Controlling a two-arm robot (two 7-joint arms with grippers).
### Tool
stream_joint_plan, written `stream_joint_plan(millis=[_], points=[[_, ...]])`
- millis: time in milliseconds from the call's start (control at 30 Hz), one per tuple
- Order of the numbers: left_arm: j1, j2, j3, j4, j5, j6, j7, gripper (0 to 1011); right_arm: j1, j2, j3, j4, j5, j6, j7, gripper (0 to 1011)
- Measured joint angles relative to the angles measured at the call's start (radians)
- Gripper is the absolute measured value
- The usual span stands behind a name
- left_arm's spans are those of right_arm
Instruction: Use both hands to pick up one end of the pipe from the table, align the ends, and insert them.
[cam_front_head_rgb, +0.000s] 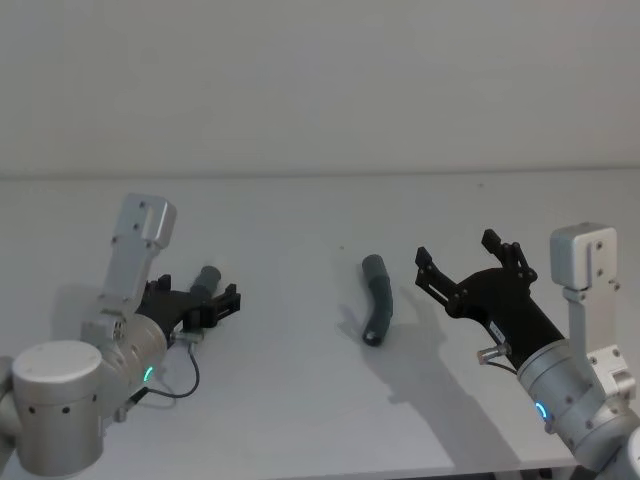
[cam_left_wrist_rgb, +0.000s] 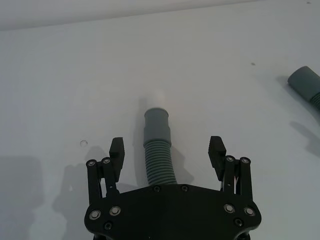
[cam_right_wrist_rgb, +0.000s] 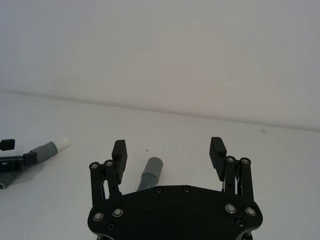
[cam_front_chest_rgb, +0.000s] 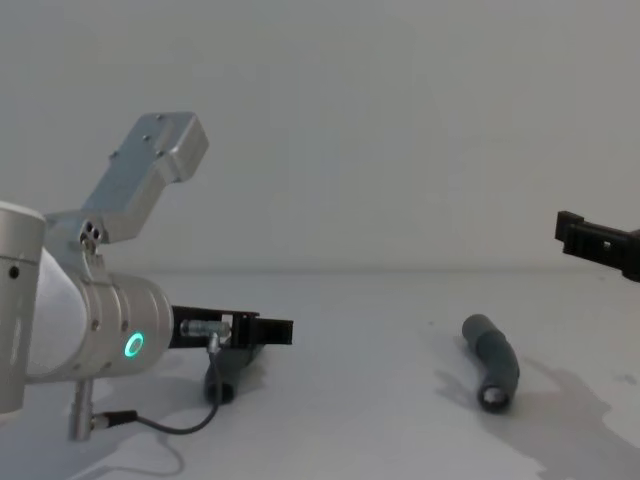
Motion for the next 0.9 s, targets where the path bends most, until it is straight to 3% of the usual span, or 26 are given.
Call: stream_joint_plan(millis=[900], points=[[-0.06, -0.056, -0.017, 0.102, 0.011, 0.005, -0.001, 1003, 0.0, 0.0, 0.0, 0.0, 0.0, 0.0, 0.0, 1006]])
